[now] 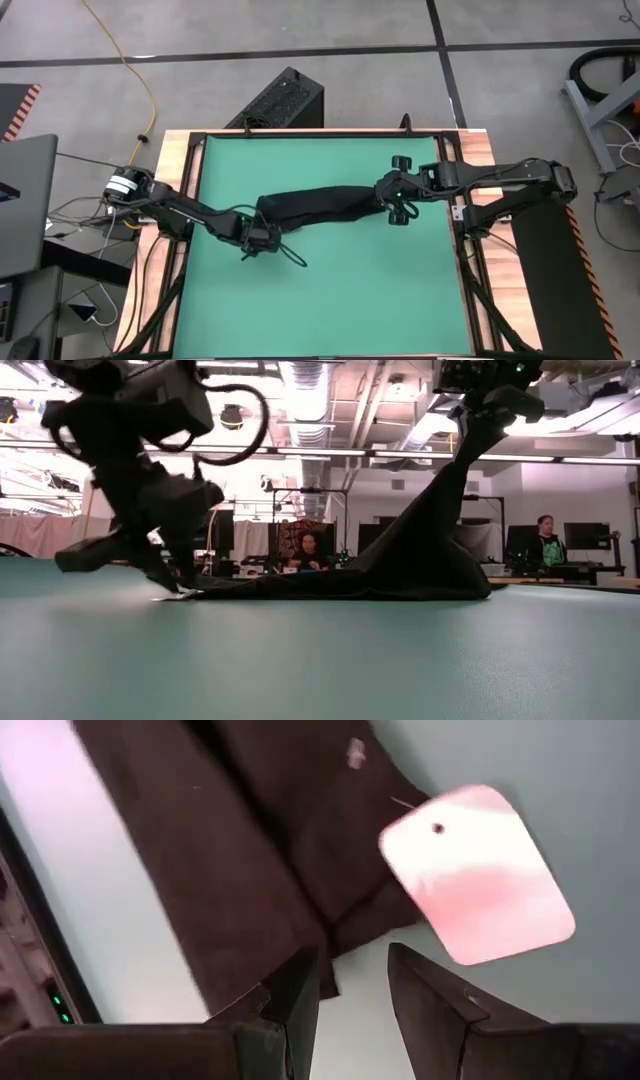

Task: Roll towel into tight, uniform cylinder
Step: Fold the towel

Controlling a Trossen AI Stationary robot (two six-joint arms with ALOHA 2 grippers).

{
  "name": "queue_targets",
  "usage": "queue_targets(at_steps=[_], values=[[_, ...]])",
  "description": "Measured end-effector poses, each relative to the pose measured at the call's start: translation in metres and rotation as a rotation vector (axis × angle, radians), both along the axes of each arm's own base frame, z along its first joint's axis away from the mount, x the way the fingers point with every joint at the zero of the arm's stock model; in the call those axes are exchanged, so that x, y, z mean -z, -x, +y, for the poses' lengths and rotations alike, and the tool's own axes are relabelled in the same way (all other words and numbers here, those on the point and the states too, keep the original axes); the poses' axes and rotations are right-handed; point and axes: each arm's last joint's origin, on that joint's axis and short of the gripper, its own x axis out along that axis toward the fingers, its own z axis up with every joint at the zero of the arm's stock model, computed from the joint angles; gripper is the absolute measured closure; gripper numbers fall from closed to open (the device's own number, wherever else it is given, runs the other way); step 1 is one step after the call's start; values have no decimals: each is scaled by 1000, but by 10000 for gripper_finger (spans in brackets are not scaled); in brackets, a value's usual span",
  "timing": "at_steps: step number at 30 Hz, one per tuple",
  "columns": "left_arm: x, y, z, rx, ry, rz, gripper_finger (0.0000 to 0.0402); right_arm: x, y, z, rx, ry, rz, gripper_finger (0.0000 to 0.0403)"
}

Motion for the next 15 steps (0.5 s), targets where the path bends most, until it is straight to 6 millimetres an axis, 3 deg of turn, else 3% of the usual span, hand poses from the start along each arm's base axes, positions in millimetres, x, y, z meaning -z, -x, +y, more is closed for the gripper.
queue_targets(at_steps=[7,15], values=[[11,10,6,4,-152,1,289,0,0,0,3,-2,-2,398],[13,8,15,-12,-99,4,289,0,0,0,4,-3,-7,398]])
